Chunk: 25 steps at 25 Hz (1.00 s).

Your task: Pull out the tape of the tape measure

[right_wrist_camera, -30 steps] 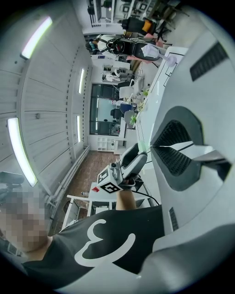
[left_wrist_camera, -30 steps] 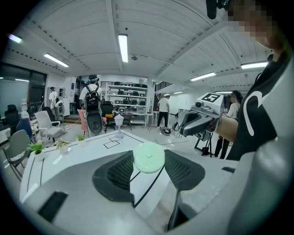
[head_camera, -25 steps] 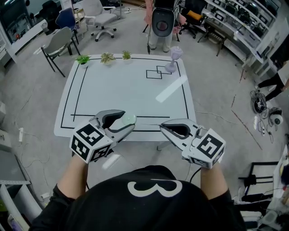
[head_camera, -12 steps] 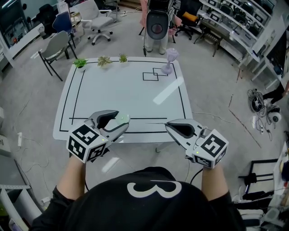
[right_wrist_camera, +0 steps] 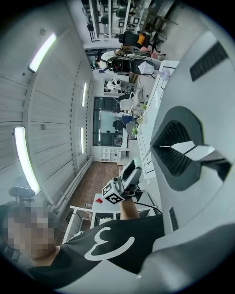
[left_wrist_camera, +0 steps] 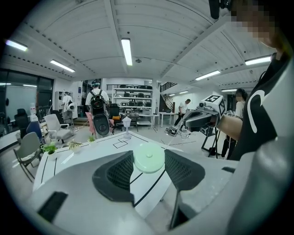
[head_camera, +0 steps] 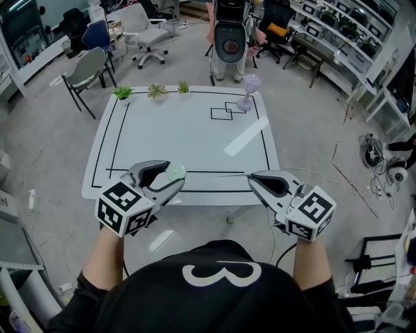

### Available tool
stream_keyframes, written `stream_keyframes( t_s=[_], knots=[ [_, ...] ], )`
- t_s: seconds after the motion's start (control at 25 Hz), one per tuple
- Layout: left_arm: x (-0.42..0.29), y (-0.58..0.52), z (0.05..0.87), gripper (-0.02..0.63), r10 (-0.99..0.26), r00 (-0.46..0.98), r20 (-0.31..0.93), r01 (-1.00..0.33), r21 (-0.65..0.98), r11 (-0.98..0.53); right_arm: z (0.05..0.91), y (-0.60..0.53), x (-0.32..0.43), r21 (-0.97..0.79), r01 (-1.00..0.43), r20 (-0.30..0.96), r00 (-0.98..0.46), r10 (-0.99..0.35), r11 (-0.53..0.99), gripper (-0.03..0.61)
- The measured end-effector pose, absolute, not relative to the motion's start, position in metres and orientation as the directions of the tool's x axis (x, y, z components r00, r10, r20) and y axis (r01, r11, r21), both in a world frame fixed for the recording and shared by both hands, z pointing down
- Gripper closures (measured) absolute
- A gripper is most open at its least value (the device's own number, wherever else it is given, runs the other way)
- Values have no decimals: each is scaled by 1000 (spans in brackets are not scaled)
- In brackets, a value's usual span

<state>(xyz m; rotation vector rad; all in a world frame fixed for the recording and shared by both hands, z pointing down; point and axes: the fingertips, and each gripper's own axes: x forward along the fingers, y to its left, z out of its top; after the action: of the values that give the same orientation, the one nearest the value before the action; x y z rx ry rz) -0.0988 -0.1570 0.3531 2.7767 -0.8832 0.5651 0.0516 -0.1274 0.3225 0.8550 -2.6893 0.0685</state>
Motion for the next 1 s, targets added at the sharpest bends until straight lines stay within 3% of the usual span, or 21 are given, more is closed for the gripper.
stream_keyframes(
  t_s=[1.0],
  knots=[
    [-132,-133,351,390,-588,682,435,-664,33,-747,317,-105,80,11,-636,248,-746,-619,771,571]
  ],
)
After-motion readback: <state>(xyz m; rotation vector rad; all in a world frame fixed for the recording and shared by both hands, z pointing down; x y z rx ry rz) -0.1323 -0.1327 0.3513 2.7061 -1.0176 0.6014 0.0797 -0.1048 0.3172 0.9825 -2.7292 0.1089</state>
